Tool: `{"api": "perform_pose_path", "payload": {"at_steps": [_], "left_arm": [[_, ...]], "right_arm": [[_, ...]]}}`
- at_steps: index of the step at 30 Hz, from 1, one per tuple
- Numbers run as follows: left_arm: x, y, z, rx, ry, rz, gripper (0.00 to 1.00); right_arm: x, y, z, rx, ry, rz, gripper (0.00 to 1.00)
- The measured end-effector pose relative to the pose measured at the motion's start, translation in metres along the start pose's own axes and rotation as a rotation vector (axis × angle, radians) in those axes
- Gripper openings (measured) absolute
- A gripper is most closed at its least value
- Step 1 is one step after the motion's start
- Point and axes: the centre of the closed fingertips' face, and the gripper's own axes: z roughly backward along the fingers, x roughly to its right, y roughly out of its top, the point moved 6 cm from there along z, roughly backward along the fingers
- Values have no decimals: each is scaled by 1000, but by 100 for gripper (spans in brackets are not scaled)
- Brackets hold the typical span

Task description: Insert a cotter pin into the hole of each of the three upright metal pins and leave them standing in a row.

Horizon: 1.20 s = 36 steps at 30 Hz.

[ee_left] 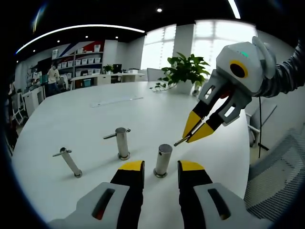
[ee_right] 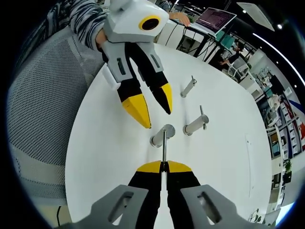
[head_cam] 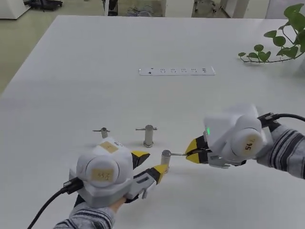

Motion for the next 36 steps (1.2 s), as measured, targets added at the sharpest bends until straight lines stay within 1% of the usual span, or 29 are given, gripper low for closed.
{"api": "perform_pose_path", "payload": {"at_steps": [5, 13, 15, 19, 22, 27, 32, 36], "left_arm": [[1, -2, -8, -8, 0, 3, 24], [0, -6, -21, -31, 4, 26, 21], [0, -7, -23, -35, 5, 30, 21], [0, -11, -28, -45, 10, 60, 19], [2, -13, -32, -50, 15, 70, 17], [2, -17, -35, -63, 27, 97, 15], [1, -18, -38, -61, 37, 128, 12], [1, -18, -39, -63, 39, 127, 12]], "right_arm": [[1, -5, -5, -13, 8, 1, 0], [4, -11, -9, -30, 16, 2, 0], [5, -11, -10, -26, 18, 0, 0], [6, -10, -12, -24, 22, 10, 0], [6, -8, -12, -20, 27, 10, 0], [6, -6, -14, -26, 32, 13, 0], [7, -4, -17, -31, 37, -1, 0], [7, -1, -17, -33, 33, 2, 0]]}}
